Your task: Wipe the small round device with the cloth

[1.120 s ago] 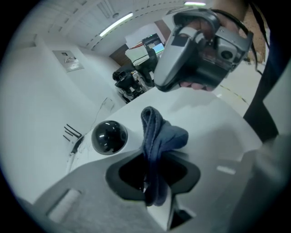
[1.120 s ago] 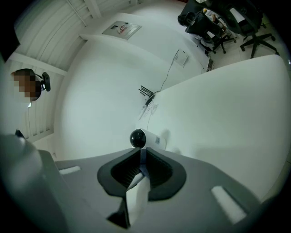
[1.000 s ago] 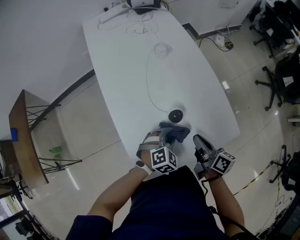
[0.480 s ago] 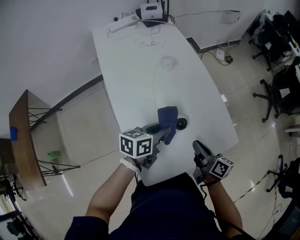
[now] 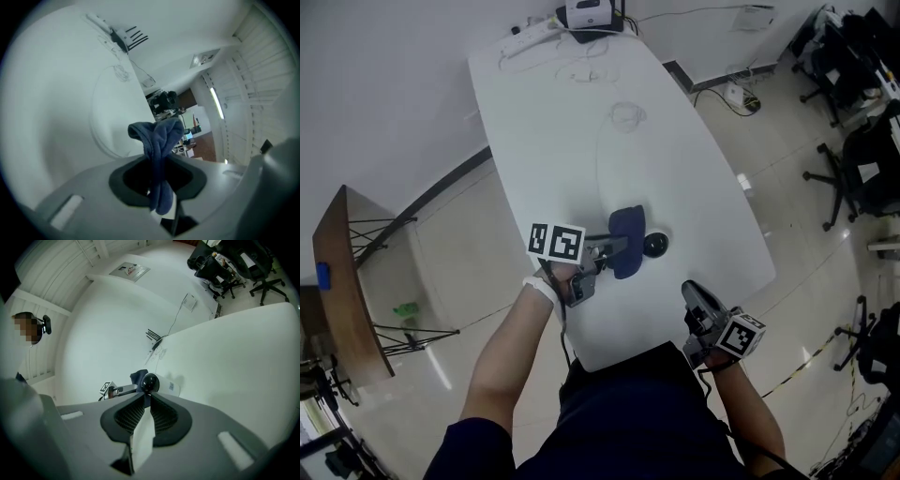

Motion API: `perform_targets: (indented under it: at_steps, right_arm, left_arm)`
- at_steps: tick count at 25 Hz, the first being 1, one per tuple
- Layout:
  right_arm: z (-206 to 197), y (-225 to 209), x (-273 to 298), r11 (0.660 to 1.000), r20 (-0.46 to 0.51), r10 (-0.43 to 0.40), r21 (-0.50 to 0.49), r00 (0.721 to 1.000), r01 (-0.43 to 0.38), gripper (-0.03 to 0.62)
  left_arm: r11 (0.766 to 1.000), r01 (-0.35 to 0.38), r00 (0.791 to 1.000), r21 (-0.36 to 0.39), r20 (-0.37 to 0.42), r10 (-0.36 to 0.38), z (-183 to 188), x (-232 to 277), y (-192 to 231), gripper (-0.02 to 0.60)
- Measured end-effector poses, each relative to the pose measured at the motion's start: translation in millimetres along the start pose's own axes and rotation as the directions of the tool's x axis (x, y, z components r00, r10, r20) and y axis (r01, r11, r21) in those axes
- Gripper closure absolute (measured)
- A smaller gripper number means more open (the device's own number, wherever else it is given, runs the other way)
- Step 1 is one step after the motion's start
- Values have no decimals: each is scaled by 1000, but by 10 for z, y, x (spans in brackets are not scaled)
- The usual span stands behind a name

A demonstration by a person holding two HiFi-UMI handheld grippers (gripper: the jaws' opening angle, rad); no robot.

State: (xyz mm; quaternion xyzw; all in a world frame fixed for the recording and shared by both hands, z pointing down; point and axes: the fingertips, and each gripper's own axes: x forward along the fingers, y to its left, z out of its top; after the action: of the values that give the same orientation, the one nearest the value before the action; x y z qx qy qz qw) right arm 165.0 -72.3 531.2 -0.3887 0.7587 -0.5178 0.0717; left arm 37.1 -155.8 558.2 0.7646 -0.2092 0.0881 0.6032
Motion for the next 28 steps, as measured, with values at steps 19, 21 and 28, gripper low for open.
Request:
perform_targets:
  at_steps: [19,21,28]
  right_arm:
    - [42,-82,-9,1000,17,-8,3,1000,8,551]
    - [42,-54,-17,1000,20,0,-6,1000,0,551]
    - [-52,137,-49,999,11,7,-42,1000,-7,551]
  left_arm:
    - [876,-401,908,268,-12,419,-135,0,508,492]
    - [907,-395,917,147,8,398,-272,-89,561,476]
    - [765,-621,784,169,107,612,-638,-664,892,235]
